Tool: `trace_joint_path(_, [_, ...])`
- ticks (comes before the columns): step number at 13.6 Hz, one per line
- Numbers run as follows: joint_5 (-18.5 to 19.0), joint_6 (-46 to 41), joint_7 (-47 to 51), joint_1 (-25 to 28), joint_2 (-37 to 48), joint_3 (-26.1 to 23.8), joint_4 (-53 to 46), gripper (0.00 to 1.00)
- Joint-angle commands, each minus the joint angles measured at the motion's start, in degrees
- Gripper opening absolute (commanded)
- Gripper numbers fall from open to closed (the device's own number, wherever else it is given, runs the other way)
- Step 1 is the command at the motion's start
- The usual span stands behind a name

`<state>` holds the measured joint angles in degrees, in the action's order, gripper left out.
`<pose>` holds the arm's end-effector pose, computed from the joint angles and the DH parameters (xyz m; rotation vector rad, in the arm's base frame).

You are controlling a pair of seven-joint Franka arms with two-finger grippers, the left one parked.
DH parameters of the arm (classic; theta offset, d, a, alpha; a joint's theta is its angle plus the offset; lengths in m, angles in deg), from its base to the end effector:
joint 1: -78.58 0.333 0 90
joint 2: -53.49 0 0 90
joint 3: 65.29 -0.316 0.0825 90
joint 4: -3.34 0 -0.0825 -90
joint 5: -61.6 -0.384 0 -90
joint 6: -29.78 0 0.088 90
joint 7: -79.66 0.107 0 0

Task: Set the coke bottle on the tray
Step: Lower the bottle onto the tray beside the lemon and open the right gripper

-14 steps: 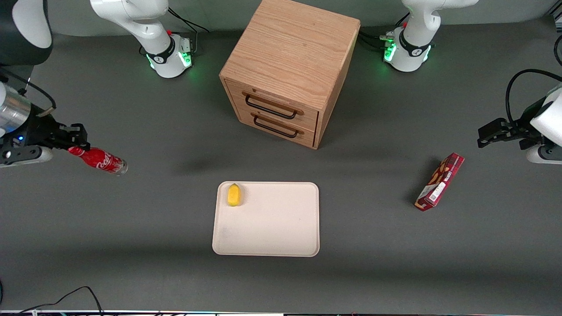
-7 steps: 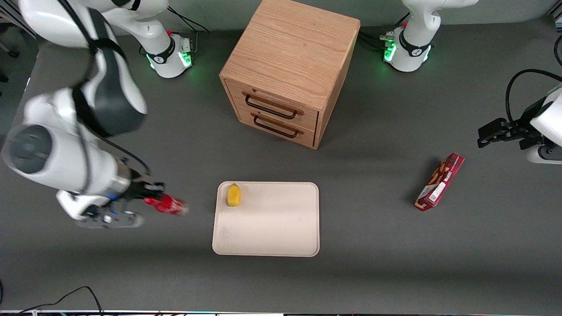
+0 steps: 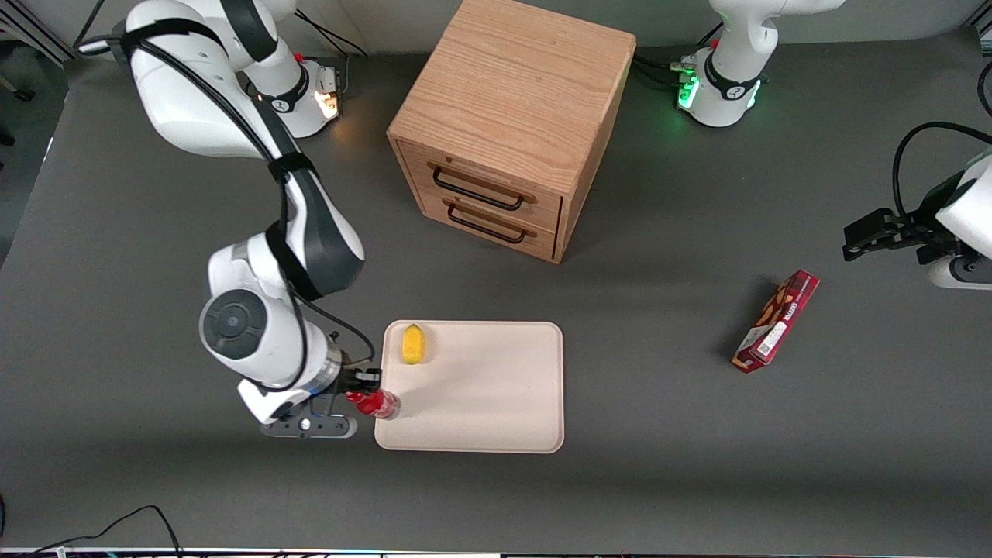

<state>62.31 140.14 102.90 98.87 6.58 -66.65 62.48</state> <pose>0.7227 0.2791 0.3618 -3.1058 0.0498 -0.1052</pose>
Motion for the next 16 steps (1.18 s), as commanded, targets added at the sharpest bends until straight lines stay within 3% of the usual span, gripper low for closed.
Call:
trace_joint_path(1, [0.6,1.34,2.17,2.82,-3.0,2.41,-2.98,0.0])
trace_joint_path(2, [0.69,1.35,2.17,2.91,-3.35,2.5,-2.89,0.0])
trace_joint_path(3, [0.69,1.7,2.08,3.26,-3.88,2.5,-2.89,0.07])
trace_joint_path(5, [1.21,3.28,2.08,3.27,-4.23,2.59,-2.8,0.58])
trace_joint_path(6, [1.74,3.28,2.08,3.27,-4.24,2.59,-2.89,0.97])
trace_joint_path(10, [1.83,-2.84,1.64,2.3,3.46,2.42,2.08,1.0])
trace_joint_path(16, [0.61,-3.84,-2.92,-4.01,34.12,1.63,34.32,1.0])
